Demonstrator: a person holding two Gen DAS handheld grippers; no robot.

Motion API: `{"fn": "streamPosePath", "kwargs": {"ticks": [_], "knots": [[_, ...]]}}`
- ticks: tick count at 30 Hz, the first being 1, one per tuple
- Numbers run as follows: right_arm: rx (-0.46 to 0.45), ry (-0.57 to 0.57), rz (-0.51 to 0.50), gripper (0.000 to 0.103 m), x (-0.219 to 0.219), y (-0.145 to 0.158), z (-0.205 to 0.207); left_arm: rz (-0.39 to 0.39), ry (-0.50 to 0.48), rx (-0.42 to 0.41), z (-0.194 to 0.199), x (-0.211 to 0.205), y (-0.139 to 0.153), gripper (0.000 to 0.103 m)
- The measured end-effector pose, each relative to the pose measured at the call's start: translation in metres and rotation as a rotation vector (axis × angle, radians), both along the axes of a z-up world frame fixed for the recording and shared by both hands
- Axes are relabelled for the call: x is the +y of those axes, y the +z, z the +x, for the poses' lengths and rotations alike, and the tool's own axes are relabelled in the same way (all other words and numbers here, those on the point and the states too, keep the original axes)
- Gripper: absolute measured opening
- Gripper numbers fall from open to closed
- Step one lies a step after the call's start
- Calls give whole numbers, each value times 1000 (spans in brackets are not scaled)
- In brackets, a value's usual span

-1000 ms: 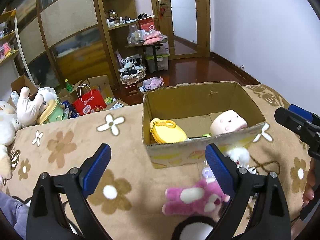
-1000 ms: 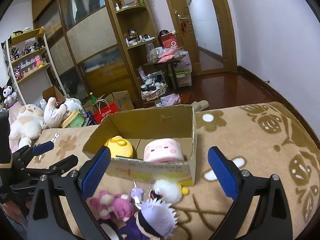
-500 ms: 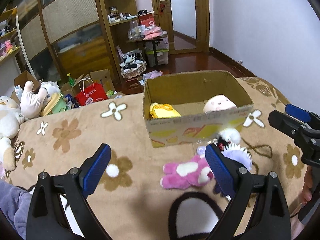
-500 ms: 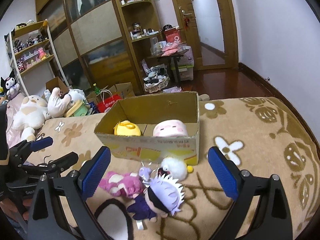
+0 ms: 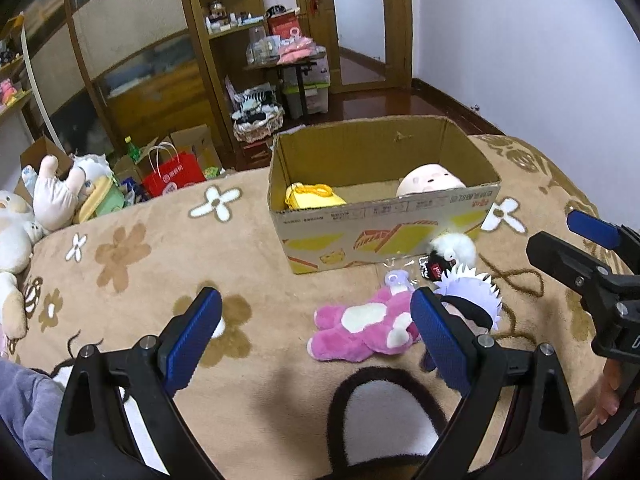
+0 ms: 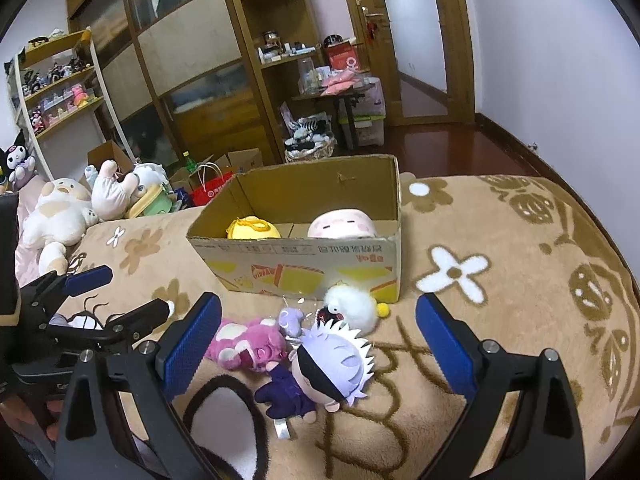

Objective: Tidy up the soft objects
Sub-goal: 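Withdraw both tools from the box toward the pink plush bear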

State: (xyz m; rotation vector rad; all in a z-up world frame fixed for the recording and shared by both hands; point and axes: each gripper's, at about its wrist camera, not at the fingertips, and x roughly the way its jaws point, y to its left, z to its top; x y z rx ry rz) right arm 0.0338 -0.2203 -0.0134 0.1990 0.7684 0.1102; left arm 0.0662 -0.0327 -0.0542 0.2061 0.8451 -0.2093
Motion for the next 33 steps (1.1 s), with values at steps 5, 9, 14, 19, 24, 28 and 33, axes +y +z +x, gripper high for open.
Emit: {"fn": "streamPosePath", "kwargs": {"ticks": [5, 9, 14, 19, 24, 28, 33], "knots": [[22, -8, 0, 102, 0, -8, 6, -17, 5, 47, 9, -1, -12, 94], [38, -15, 2, 102, -1, -14, 12, -29, -1, 83, 15, -3, -20, 94], [66, -29, 7, 102, -3, -22, 18, -47, -14, 109, 20, -8, -27, 94], [90, -44, 13, 102, -5, -30, 25, -59, -43, 144, 26, -15, -35, 94], [125, -50, 16, 102, -5, -39, 31, -52, -70, 168, 30, -23, -44, 94], [149, -46, 14, 102, -3, -46, 35, -55, -96, 192, 34, -30, -52, 94], [186, -44, 20, 102, -3, -56, 42, -62, -122, 235, 38, -37, -62, 94]]}}
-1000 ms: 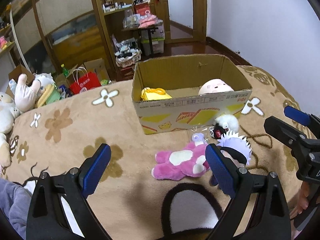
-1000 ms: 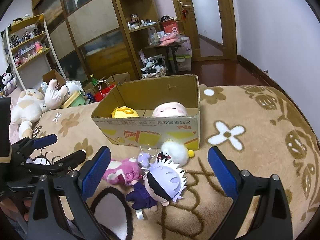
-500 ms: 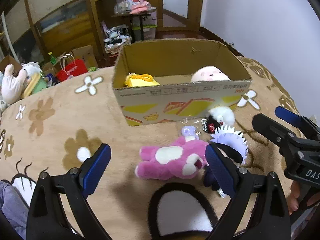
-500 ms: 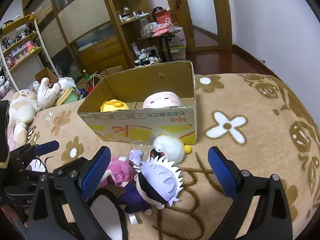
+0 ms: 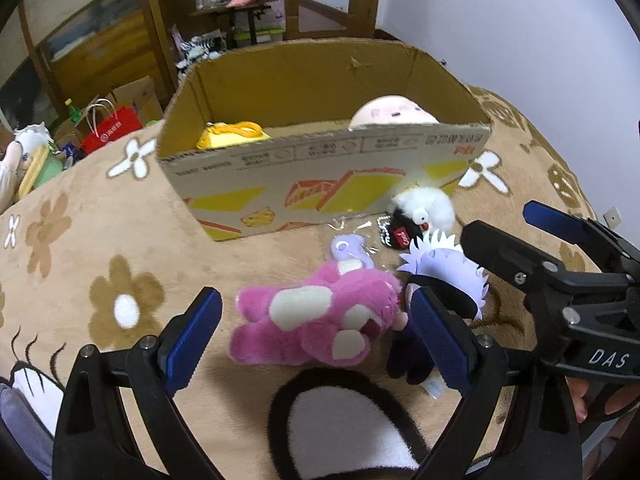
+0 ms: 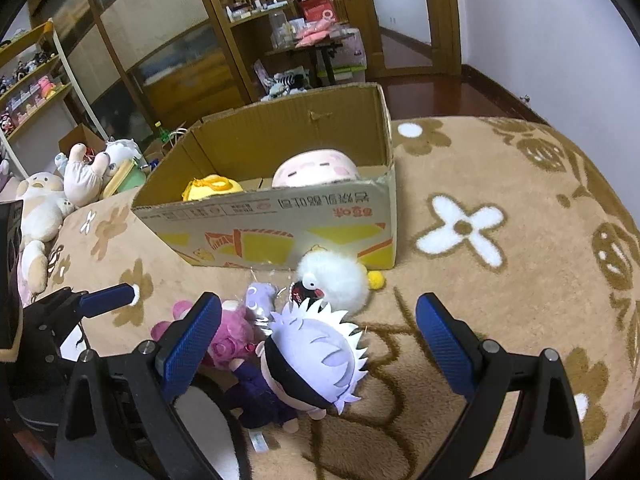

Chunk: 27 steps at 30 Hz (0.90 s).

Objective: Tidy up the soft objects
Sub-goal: 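Withdraw both tools from the box toward the pink plush bear, then grasp pink plush bear with left gripper while right gripper grasps white-haired doll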

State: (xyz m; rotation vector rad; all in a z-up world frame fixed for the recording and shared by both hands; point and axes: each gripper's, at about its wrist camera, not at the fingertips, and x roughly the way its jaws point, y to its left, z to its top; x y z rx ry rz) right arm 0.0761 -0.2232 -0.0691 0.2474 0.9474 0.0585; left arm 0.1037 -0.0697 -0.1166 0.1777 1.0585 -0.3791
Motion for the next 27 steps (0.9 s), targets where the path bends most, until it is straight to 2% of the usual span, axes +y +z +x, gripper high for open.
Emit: {"fn": "streamPosePath", "kwargs": {"ticks": [17, 27], "knots": [[118, 25, 55, 102, 8, -32, 16, 63, -37, 91, 11, -13, -34, 94], [204, 30, 87, 102, 12, -55, 23, 15, -3, 139, 21, -5, -44, 94]]}}
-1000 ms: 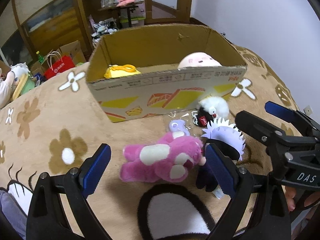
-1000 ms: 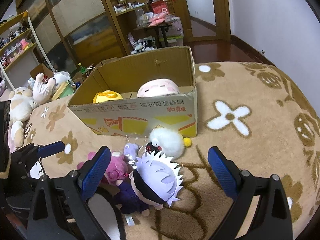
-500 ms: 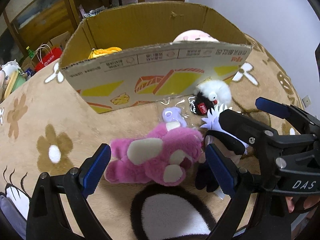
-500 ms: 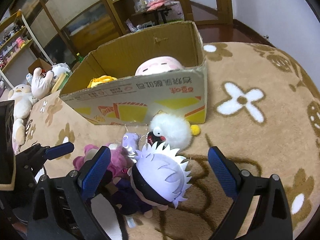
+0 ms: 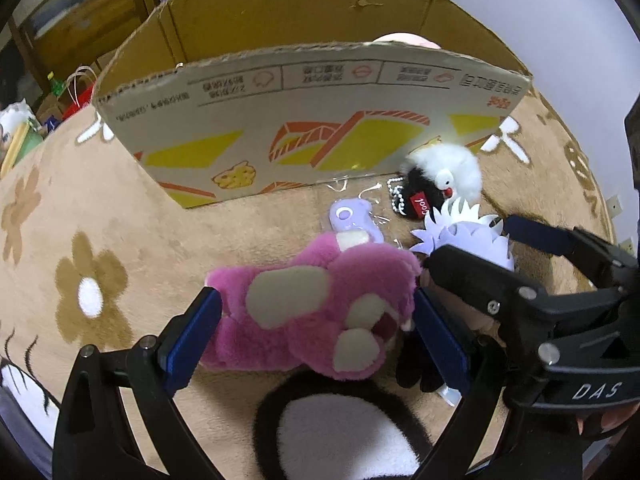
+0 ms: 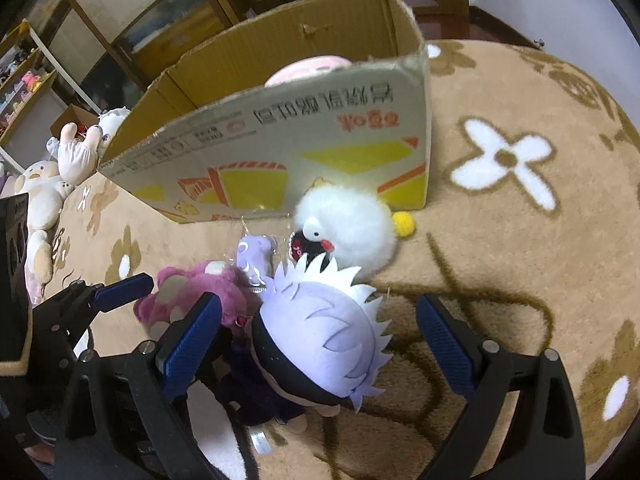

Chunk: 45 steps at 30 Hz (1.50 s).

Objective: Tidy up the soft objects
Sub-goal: 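Grasp pink plush bear with left gripper while right gripper grasps white-haired doll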

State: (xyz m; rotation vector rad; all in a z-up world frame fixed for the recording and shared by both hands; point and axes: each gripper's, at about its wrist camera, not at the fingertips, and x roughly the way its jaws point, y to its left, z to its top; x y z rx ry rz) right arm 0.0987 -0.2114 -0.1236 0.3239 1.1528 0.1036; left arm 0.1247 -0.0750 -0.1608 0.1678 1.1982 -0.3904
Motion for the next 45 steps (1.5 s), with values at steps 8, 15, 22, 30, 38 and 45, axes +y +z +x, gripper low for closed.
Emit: {"fn": "streamPosePath", "kwargs": {"ticks": [8, 15, 22, 30, 38, 45], "knots": [[50, 0, 38, 89, 1, -11, 1, -11, -5, 2, 1, 1, -7, 95], [74, 17, 75, 68, 3, -15, 2, -15, -10, 9, 0, -2, -9, 90], [58, 27, 67, 62, 9, -13, 2, -30, -10, 5, -1, 4, -6, 87], [28, 35, 29, 62, 9, -3, -1, -37, -1, 10, -2, 8, -3, 87], [-4, 9, -10, 62, -2, 7, -7, -59, 24, 27, -1, 16, -2, 85], [-40, -4, -44, 62, -9, 18, -13, -53, 32, 20, -5, 17, 1, 79]]}}
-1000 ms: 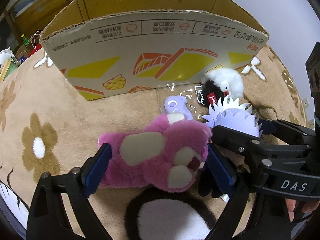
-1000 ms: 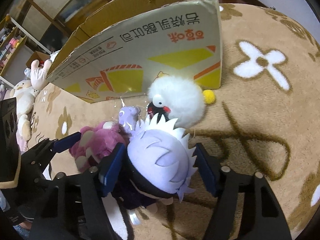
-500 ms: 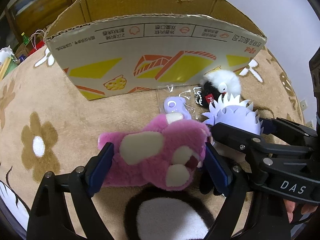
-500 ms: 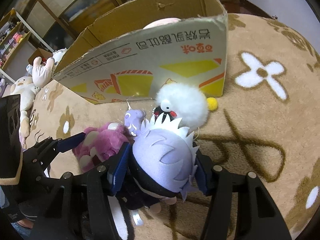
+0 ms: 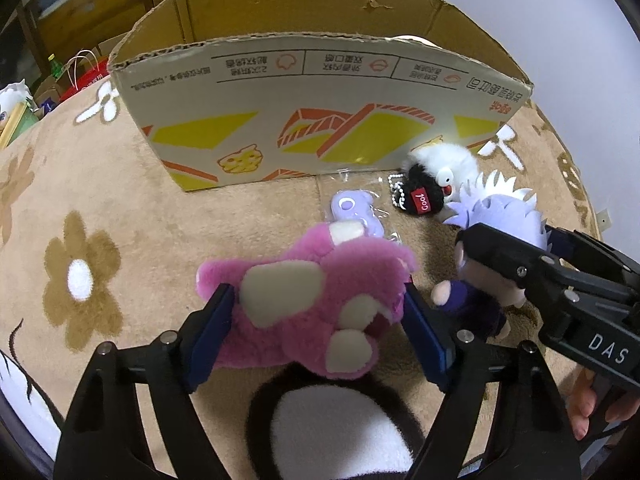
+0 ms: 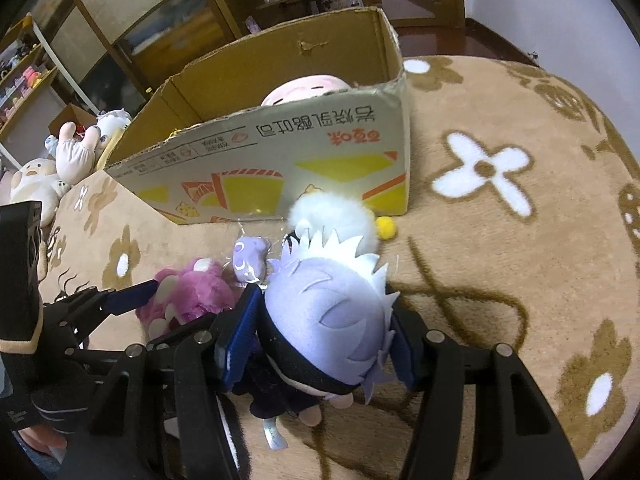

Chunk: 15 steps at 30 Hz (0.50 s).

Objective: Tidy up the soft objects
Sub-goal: 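Grasp pink plush bear with left gripper while right gripper grasps white-haired doll, then lift both toys over the box and open both grippers to drop them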

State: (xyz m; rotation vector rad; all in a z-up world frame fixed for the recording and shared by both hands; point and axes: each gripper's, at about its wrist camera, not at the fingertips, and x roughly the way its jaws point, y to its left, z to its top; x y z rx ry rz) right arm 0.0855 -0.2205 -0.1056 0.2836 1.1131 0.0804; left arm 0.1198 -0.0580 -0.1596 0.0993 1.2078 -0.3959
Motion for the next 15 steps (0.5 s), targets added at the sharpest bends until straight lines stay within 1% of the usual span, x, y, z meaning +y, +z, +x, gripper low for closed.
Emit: {"fn": "streamPosePath", "kwargs": {"ticks": [10, 15], "knots": [[-39, 15, -19, 62, 4, 11, -8, -1, 43, 2, -6, 12, 5, 78], [-69, 11, -30, 62, 4, 18, -12, 10, 63, -15, -11, 19, 10, 78]]}}
